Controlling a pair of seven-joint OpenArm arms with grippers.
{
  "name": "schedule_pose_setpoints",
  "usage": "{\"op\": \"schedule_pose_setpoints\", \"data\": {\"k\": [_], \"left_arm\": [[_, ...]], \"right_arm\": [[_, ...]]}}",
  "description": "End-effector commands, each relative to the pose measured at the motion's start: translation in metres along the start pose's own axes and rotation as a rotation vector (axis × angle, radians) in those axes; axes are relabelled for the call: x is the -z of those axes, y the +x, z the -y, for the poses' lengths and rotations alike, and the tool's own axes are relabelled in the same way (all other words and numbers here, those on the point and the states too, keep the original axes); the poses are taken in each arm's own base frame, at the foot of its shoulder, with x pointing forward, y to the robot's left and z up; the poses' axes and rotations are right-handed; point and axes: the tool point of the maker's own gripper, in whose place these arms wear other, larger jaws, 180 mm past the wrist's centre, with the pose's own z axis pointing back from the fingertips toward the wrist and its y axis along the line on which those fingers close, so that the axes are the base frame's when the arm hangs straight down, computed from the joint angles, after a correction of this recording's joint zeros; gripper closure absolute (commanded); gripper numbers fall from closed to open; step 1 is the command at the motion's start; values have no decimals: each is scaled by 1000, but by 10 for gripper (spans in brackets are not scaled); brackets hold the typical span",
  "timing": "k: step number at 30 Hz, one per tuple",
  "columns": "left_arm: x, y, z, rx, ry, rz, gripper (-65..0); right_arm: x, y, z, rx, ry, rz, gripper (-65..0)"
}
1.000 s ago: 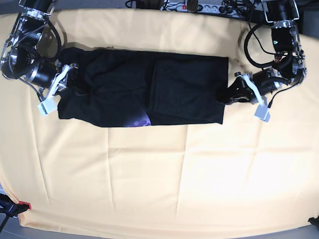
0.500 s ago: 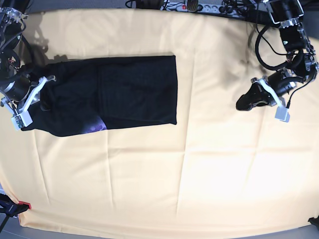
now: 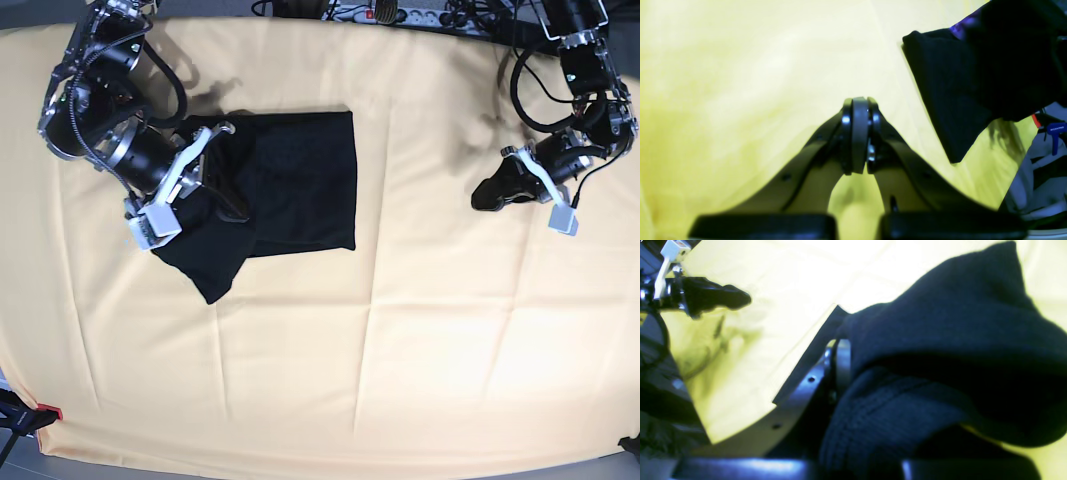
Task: Fold the T-shirt properly
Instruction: 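Flip the folded bundle over with both grippers, graphic side up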
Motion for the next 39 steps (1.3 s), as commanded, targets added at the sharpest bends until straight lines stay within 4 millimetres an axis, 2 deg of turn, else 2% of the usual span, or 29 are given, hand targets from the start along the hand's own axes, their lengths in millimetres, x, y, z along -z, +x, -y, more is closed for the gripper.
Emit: {"op": "schedule_pose_setpoints", "data": {"k": [1, 6, 7, 8, 11, 12, 13, 14, 16, 19, 23, 24, 25, 27, 28, 30, 32, 37, 39], "left_arm": [[-3, 16, 3, 23, -12, 47, 0], [-3, 16, 3, 23, -13, 47, 0], [-3, 17, 4, 22, -16, 50, 0], [-3, 18, 5, 19, -23, 57, 0], [-4, 22, 9, 9, -47, 76, 0], [-4, 22, 9, 8, -49, 78, 0], [-4, 22, 9, 9, -49, 77, 0], [-4, 22, 9, 9, -47, 76, 0], [-4, 22, 9, 11, -47, 75, 0], [-4, 22, 9, 11, -47, 75, 0], [-7, 23, 13, 9, -74, 66, 0], [-8, 23, 18, 15, -105, 67, 0], [-10, 24, 26, 27, -146, 67, 0], [-13, 21, 39, 51, -219, 40, 0], [-13, 15, 41, 65, -222, 2, 0], [-9, 10, 52, 103, -246, -46, 0], [-1, 6, 71, 152, -295, -78, 0], [17, -11, 152, 341, -503, -180, 0], [25, -32, 171, 444, -523, -272, 0]], "right_arm": [[3, 15, -9, -26, 28, 60, 0], [31, 19, -45, -64, 129, 90, 0], [37, 17, -55, -73, 165, 92, -18], [42, 15, -65, -87, 203, 97, -88], [59, 13, -94, -121, 310, 102, -380], [63, 15, -105, -137, 346, 101, -453], [66, 19, -115, -161, 379, 104, -489], [68, 22, -122, -184, 403, 105, -495], [71, 31, -130, -224, 429, 120, -495], [73, 46, -129, -267, 430, 144, -495], [67, 62, -115, -343, 368, 140, -491], [63, 68, -109, -356, 343, 147, -458], [60, 73, -101, -366, 313, 156, -378], [57, 79, -79, -377, 231, 162, -101], [57, 80, -68, -379, 189, 160, 0], [56, 83, -47, -379, 117, 180, 0], [60, 81, -25, -390, 71, 182, 0], [84, 63, 27, -357, 25, 70, 0], [92, 60, 47, -337, 9, 31, 0]]}}
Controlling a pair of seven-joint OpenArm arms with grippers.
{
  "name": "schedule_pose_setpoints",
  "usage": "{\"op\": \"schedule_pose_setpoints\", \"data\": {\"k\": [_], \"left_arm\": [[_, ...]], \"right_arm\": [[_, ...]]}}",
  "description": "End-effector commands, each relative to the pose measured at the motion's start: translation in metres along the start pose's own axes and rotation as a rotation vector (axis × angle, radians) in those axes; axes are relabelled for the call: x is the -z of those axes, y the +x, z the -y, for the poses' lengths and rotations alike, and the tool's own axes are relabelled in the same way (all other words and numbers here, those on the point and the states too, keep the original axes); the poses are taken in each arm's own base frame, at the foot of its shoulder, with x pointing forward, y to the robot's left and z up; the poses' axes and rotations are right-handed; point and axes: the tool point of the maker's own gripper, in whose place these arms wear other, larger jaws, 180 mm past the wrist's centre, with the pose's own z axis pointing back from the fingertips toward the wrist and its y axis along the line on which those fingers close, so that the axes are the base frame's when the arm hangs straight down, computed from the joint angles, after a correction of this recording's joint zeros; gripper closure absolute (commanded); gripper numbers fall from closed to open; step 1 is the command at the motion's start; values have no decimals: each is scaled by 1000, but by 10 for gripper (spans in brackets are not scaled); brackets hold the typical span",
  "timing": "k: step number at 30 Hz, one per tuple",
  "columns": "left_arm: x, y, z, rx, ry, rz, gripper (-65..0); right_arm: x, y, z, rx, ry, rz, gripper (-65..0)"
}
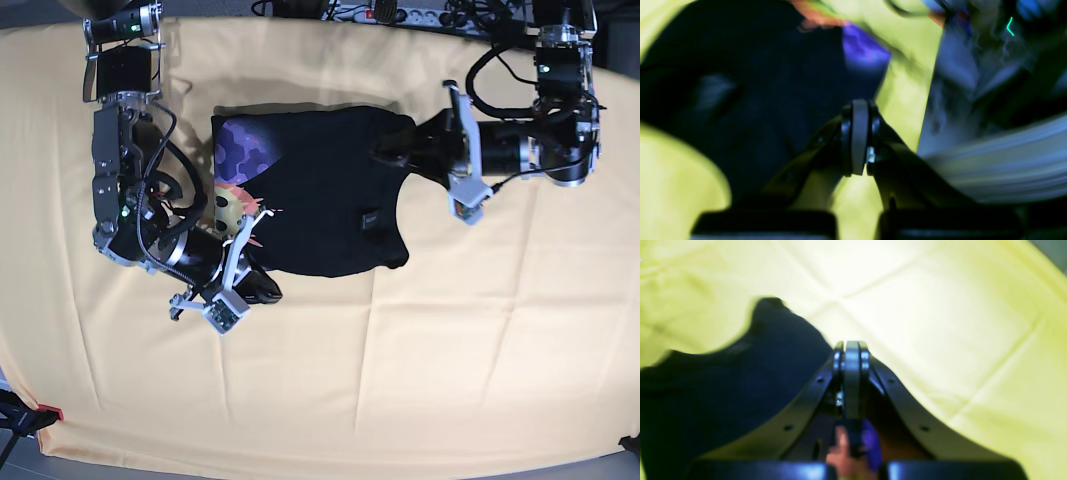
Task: Fold the T-shirt properly
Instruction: 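Flip the folded bundle over with both grippers, graphic side up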
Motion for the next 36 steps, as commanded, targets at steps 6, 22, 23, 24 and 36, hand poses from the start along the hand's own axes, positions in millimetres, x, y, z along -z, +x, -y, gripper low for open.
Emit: {"op": "schedule_pose_setpoints", "data": {"k": [6, 22, 23, 24, 36], "left_arm": [[51, -41, 20, 149, -18, -237, 0], [62, -64, -73, 215, 176, -378, 0], [61, -62, -82, 204, 188, -366, 0], [60, -59, -90, 195, 199, -359, 0], [53, -13, -154, 228, 319, -133, 0]], "right_arm": [[9, -13, 52, 17, -23, -85, 0], [-9, -110, 3, 143, 196, -384, 0], [-13, -110, -2, 152, 210, -381, 0], [-17, -110, -6, 158, 221, -372, 0], [-54, -128, -78, 214, 253, -301, 0]]}}
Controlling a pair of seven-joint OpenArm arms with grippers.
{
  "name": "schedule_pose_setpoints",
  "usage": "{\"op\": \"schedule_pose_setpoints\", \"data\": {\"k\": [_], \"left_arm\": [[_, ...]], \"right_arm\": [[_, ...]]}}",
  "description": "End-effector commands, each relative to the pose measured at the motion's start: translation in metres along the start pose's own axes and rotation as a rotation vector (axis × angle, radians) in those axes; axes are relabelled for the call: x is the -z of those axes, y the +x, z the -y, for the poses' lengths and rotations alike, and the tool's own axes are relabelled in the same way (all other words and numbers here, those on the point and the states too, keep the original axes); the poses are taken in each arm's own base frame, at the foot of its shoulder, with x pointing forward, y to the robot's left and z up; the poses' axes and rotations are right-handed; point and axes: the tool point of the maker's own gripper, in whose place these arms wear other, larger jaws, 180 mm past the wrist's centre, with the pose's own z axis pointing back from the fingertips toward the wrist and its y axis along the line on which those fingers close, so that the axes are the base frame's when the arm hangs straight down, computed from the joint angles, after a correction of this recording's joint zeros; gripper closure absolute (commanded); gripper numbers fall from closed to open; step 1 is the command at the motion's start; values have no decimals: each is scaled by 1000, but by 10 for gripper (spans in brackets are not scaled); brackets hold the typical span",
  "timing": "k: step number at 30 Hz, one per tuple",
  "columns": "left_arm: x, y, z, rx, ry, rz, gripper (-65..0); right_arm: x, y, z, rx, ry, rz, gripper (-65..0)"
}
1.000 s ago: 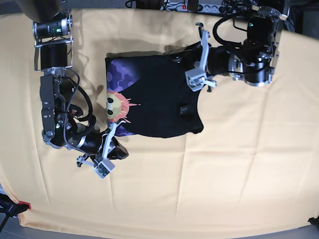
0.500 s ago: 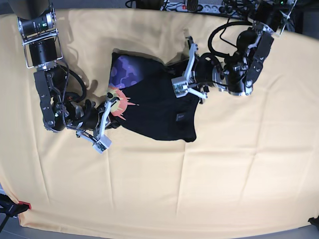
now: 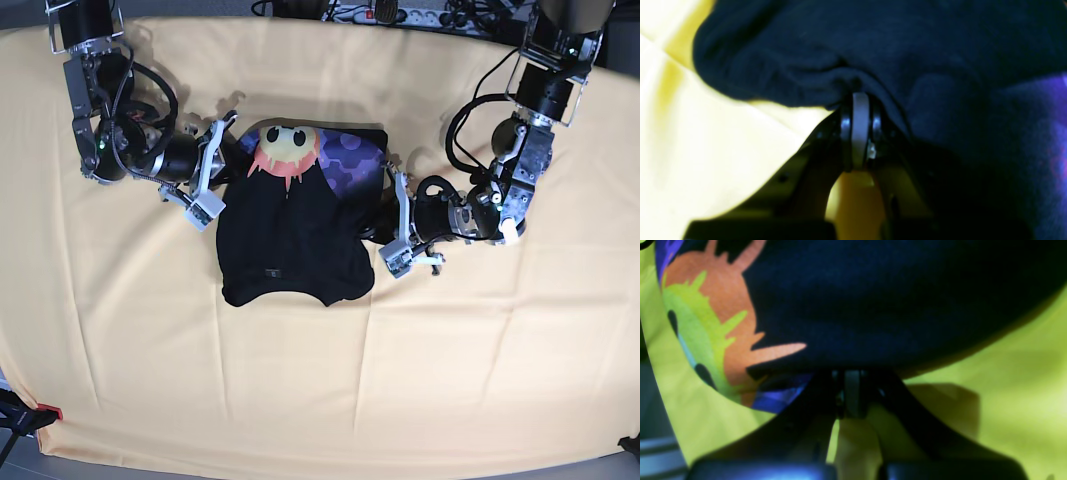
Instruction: Fold the T-shirt properly
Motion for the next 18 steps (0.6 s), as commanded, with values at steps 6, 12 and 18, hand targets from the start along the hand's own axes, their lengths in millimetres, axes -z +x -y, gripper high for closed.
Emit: {"op": "schedule_pose_setpoints", "data": {"k": [6, 12, 18], "left_arm": [[-20, 15, -16, 16, 16, -69, 0], [-81, 84, -7, -141, -111, 178, 0], [-117, 64, 13, -279, -227, 209, 0]], "right_arm": [[-47, 39, 39, 52, -239, 161, 0], [-117, 96, 27, 23, -187, 482, 0], [-151, 79, 13, 133, -66, 537, 0]]}}
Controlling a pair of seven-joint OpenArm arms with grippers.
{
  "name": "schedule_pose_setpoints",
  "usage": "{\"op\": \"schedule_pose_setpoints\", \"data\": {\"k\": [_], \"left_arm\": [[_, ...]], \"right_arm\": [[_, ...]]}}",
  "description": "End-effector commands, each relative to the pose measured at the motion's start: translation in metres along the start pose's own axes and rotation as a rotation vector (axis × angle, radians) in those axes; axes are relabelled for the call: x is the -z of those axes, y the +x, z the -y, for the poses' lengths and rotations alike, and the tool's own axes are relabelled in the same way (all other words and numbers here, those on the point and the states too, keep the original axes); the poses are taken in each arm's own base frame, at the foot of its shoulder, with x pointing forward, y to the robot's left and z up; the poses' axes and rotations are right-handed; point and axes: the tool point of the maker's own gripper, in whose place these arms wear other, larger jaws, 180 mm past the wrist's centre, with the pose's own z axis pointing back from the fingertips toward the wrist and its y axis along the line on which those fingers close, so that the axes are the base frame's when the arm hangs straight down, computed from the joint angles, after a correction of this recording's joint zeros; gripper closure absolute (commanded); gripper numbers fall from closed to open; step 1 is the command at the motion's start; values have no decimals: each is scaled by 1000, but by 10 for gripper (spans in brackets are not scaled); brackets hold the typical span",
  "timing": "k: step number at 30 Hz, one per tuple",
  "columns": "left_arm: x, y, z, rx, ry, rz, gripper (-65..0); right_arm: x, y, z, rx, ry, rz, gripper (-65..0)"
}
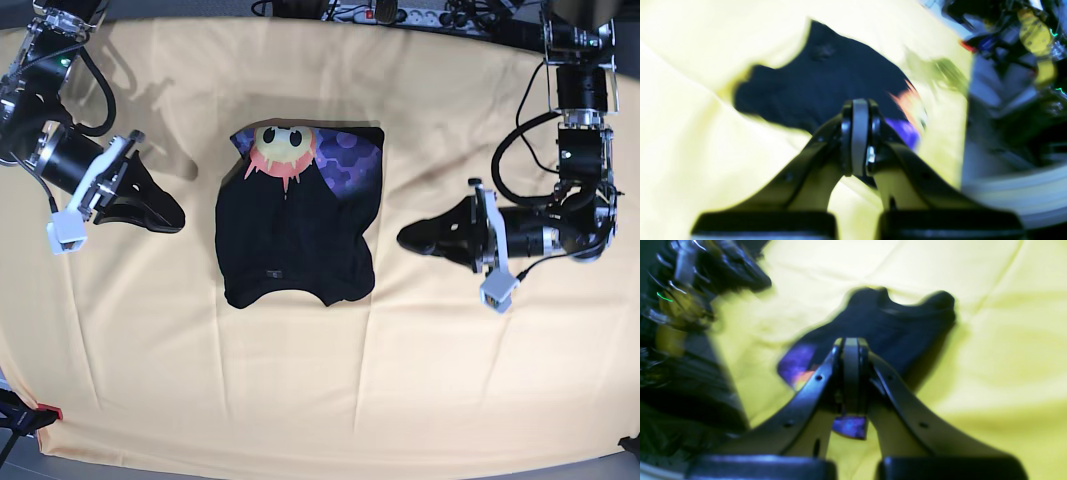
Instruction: Fold the T-shirt properly
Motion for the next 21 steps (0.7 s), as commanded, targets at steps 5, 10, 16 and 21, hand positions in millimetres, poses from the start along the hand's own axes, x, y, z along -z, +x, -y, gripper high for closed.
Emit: {"op": "schedule_pose_setpoints", "data": {"k": [5, 10, 16, 21], "left_arm": [[-28, -23, 10, -17, 67, 7, 0], [-53, -45, 44, 27, 130, -51, 0], [-75, -78, 102, 41, 179, -159, 0], [-92, -119, 144, -90, 192, -276, 0]], "right_arm": [[-48, -28, 19, 61, -161, -54, 0], [-99, -62, 16, 122, -305, -142, 0], [-161, -84, -4, 126, -480, -280, 0], [-192, -116, -29, 209, -520, -434, 0]]}}
